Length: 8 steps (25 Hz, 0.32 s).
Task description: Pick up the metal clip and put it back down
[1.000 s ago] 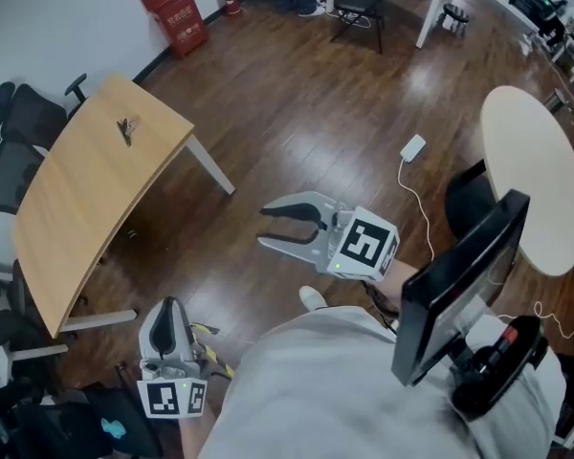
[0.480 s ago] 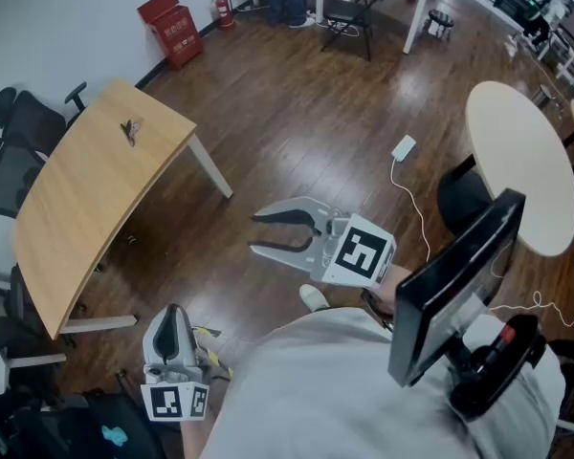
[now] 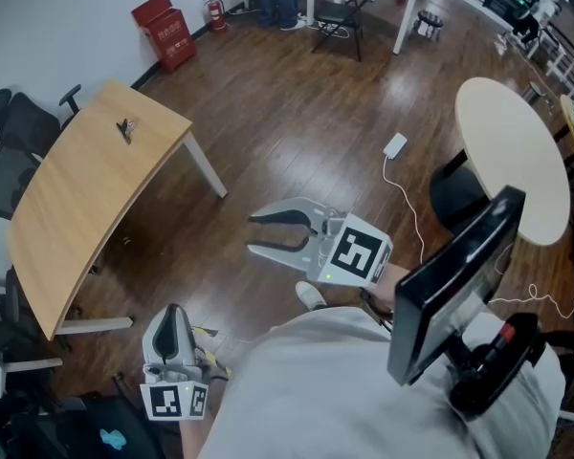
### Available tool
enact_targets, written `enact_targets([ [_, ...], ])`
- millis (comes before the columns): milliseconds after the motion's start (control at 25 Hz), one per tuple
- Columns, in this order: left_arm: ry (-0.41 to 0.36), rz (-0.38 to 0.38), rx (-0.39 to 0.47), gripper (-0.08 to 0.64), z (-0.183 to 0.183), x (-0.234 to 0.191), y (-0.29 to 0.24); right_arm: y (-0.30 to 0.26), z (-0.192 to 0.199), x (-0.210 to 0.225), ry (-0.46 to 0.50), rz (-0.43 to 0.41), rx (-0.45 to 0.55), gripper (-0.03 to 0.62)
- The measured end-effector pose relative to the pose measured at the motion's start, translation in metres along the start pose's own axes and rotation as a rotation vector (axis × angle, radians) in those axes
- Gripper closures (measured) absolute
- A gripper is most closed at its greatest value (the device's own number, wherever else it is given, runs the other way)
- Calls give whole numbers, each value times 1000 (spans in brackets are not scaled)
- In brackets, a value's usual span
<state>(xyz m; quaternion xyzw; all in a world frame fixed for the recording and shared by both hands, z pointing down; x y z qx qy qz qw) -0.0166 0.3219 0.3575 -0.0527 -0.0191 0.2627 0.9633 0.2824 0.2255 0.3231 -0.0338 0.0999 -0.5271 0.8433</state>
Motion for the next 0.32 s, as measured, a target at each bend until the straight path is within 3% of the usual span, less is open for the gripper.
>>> enact_targets([
  [320, 1, -1, -3, 549, 2, -4, 5, -3, -2, -5, 0, 4, -14, 469],
])
Point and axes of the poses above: the fingertips, and each gripper's own axes: y backward along the fingers, x to its right, z out of its underside, the point moved 10 cm from there along y, backward along the fingers
